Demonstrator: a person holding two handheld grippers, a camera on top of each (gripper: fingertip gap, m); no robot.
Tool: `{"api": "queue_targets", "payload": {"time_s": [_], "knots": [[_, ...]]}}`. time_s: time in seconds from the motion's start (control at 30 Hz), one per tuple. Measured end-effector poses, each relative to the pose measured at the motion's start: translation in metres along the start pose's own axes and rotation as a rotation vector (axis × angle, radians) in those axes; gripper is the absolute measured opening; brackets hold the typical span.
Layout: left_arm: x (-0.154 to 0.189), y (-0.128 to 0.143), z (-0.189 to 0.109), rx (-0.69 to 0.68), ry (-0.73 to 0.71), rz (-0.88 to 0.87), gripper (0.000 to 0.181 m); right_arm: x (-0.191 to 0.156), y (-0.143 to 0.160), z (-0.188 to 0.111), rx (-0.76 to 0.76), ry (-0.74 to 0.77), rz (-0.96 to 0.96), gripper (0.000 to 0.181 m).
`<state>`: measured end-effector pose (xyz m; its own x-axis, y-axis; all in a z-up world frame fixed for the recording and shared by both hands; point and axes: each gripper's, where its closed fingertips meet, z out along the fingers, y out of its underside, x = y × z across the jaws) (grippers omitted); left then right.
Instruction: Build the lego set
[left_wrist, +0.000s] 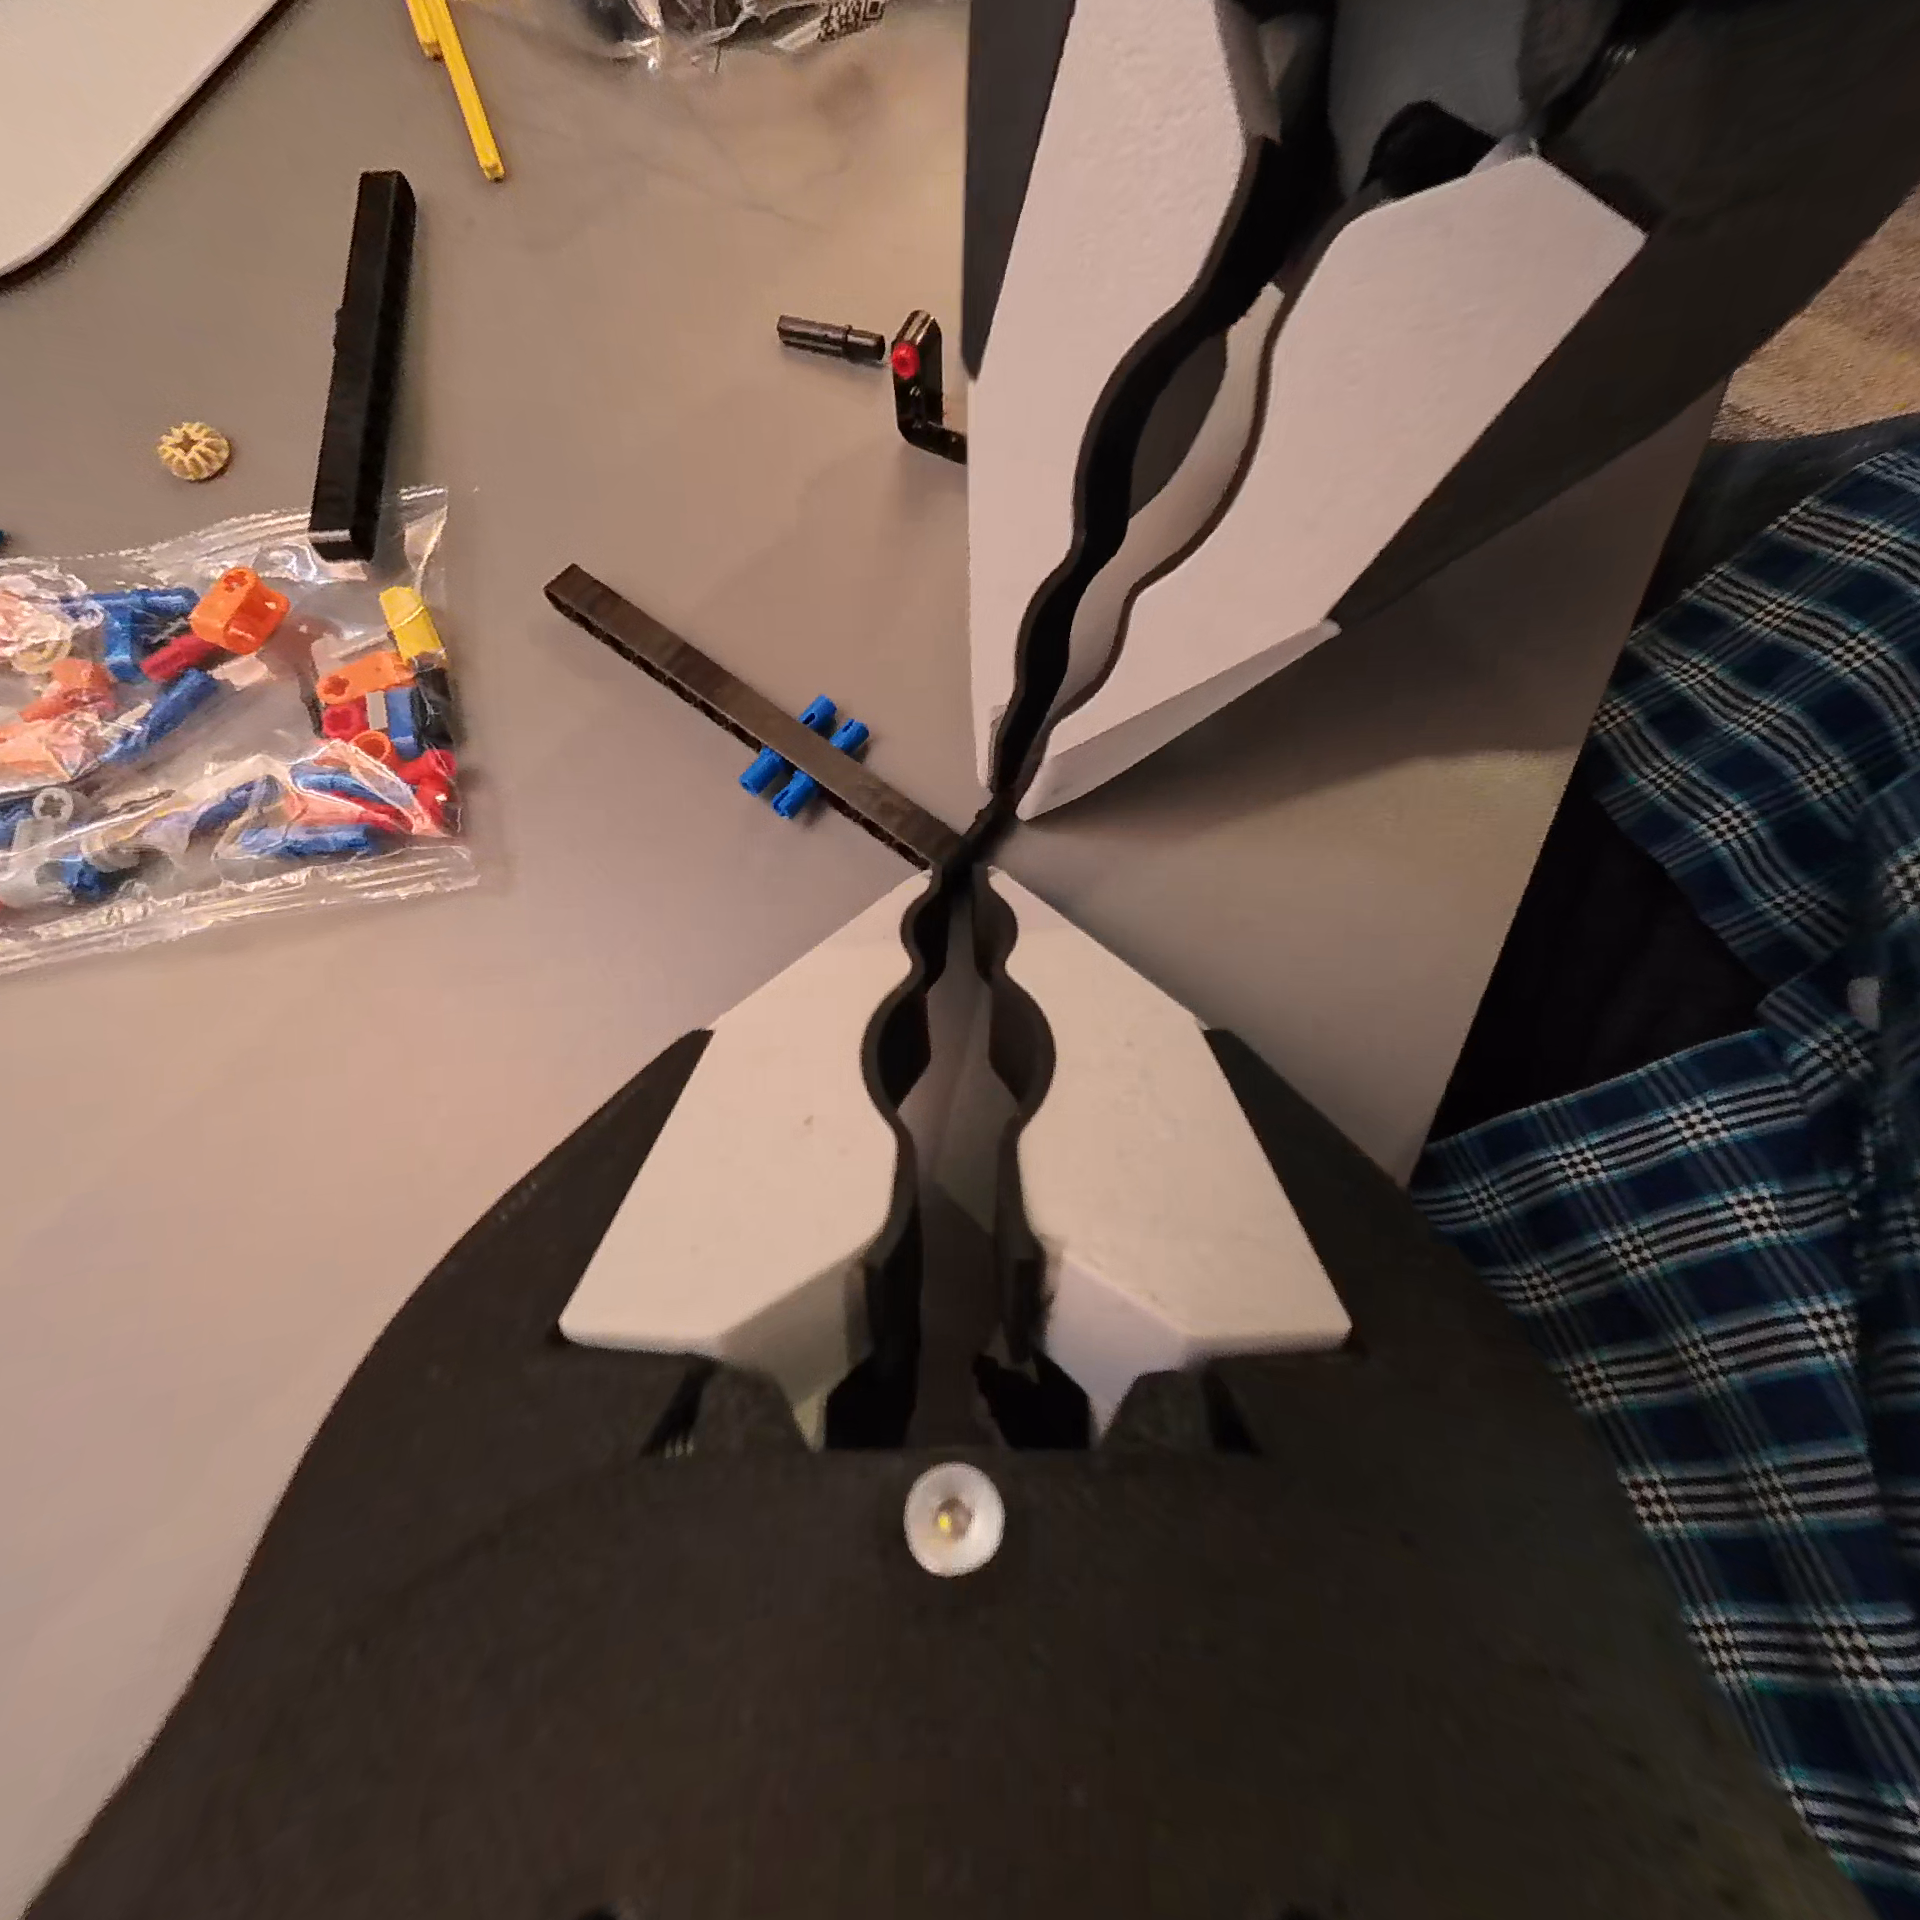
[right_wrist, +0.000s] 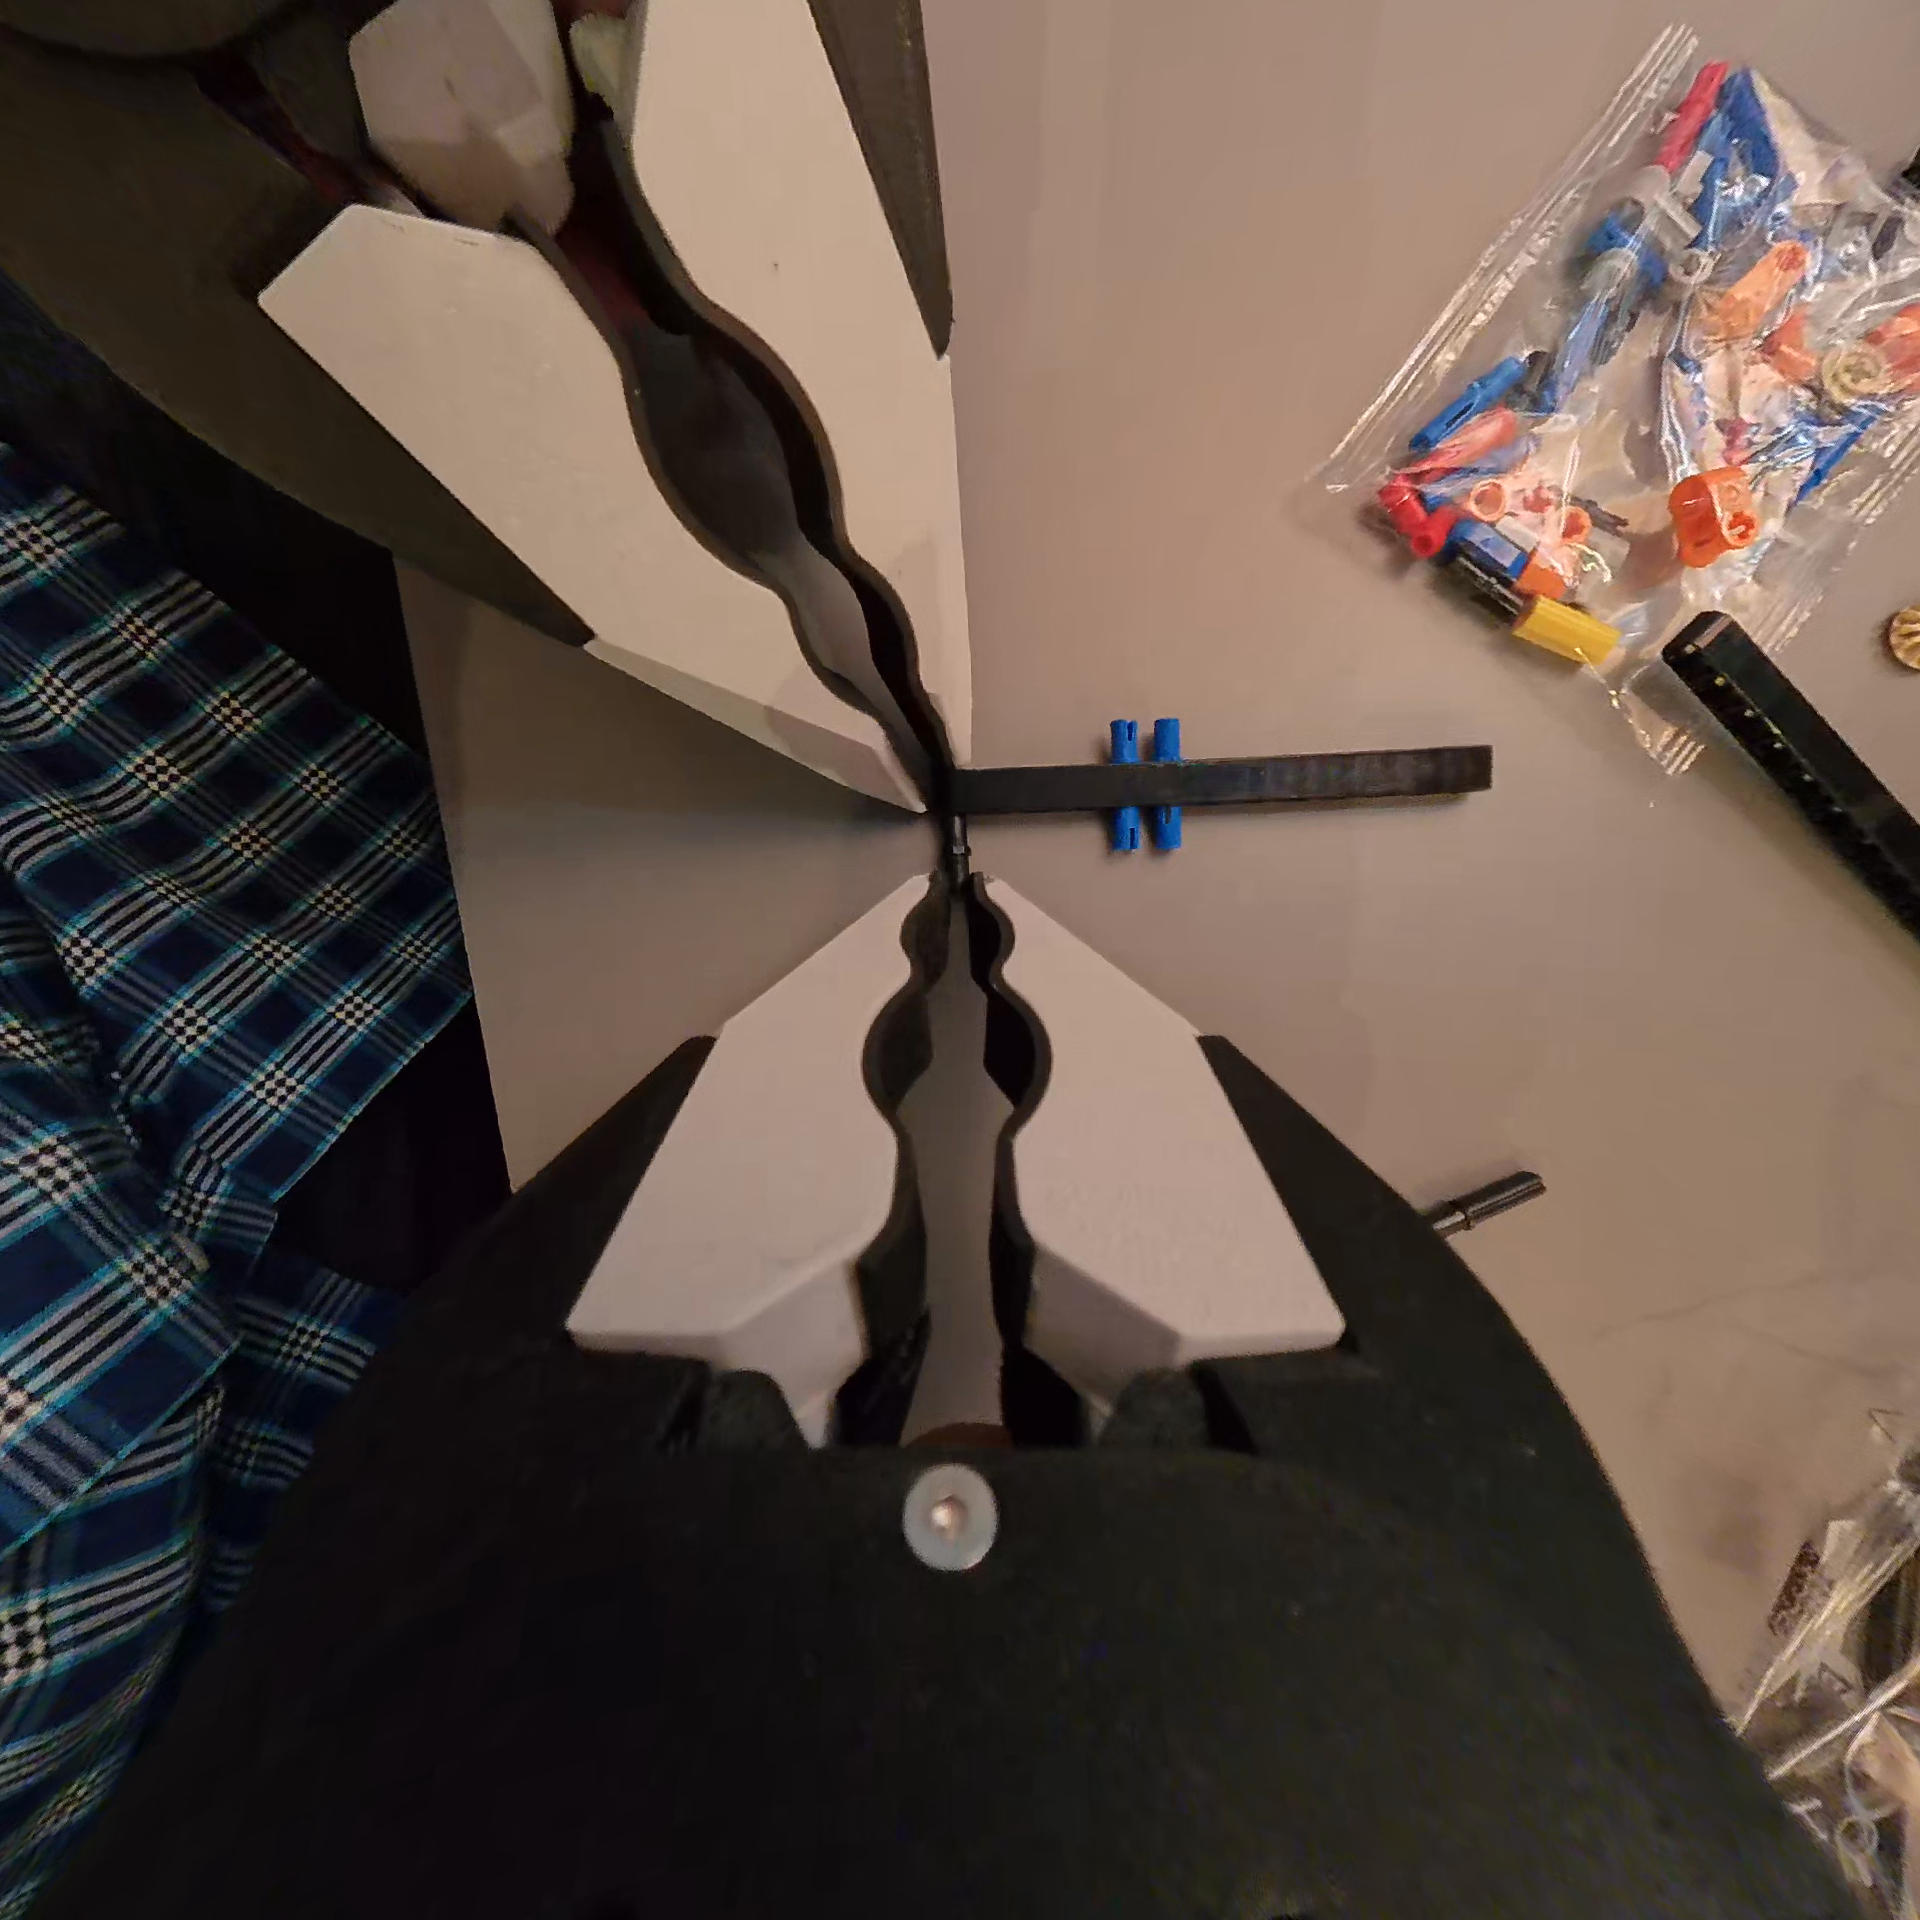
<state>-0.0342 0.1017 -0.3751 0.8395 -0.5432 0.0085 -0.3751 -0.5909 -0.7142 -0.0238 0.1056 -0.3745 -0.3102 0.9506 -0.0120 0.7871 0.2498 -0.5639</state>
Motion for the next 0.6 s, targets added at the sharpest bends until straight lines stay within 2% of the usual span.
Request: {"api": "queue_targets", "payload": {"time_s": [0.6], "knots": [[-0.0006, 0.0002, -0.0005, 0.012, 0.07, -0.086, 0.0, 0.0045, -0.001, 0.0013, 0.068, 0.036, -0.048, 0.0]]}}
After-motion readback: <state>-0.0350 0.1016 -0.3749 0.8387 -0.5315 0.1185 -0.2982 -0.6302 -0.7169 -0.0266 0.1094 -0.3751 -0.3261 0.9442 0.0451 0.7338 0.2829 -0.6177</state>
